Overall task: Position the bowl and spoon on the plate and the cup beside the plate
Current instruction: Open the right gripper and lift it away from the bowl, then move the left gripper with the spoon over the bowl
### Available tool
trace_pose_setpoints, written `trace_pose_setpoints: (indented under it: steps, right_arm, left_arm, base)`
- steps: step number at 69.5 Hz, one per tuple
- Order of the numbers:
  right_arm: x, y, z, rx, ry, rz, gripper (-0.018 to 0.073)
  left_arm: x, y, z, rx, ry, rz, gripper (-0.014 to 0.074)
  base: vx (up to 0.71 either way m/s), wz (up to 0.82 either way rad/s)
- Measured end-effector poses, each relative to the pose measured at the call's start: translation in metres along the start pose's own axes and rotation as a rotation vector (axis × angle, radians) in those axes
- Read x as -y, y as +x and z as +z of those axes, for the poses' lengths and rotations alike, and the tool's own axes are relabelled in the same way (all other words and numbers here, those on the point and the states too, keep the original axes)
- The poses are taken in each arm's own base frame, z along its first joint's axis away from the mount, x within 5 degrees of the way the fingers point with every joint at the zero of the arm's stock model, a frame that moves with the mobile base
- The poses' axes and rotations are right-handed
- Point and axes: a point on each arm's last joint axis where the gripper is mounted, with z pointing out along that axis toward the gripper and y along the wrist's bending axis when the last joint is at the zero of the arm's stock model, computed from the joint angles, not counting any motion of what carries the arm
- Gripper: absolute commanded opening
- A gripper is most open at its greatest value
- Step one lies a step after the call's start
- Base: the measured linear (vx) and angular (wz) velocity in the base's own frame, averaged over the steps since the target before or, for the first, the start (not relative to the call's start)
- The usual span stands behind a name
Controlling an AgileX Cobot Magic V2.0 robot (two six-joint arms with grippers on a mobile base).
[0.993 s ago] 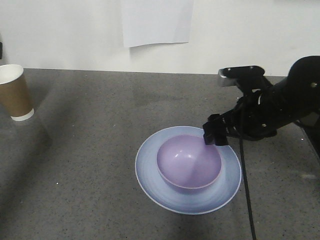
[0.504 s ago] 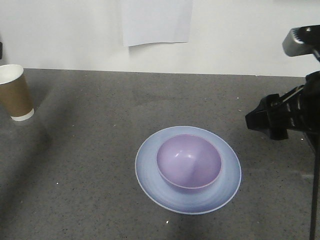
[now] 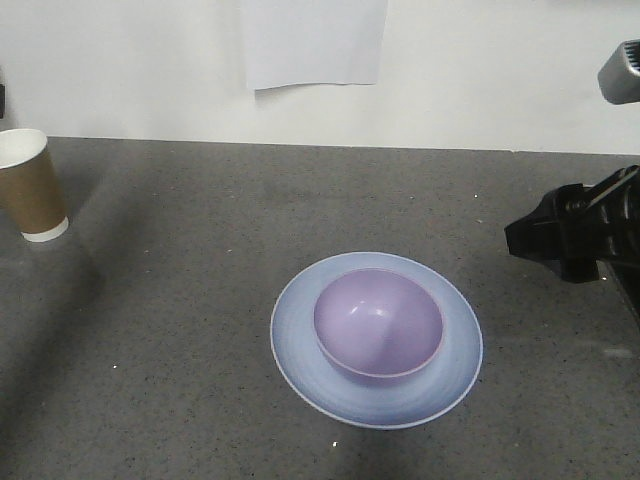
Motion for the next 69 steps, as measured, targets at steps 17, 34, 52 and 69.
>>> trace_pose_setpoints:
  steps: [17, 34, 52, 69]
  right_arm:
    - [0.000, 0.000, 0.000, -0.001, 0.000, 0.000, 0.0577]
    - [0.000, 0.000, 0.000, -0.001, 0.000, -0.003, 0.0577]
    - [0.000, 0.000, 0.000, -0.001, 0.000, -0.003, 0.0577]
    - [0.000, 0.000, 0.000, -0.001, 0.000, -0.003, 0.0577]
  left_arm:
    - [0.000, 0.000, 0.000, 0.003, 0.001, 0.000, -0.0006]
    - [0.001, 0.000, 0.000, 0.003, 0.015, 0.042, -0.0006]
    - [0.020, 0.003, 0.008, -0.047, 0.205, 0.183, -0.0008]
    - [0.047, 0.007, 0.034, -0.152, 0.420, 0.282, -0.0008]
  base:
    - [0.00, 0.00]
    - [0.00, 0.00]
    - [0.00, 0.00]
    - [0.00, 0.00]
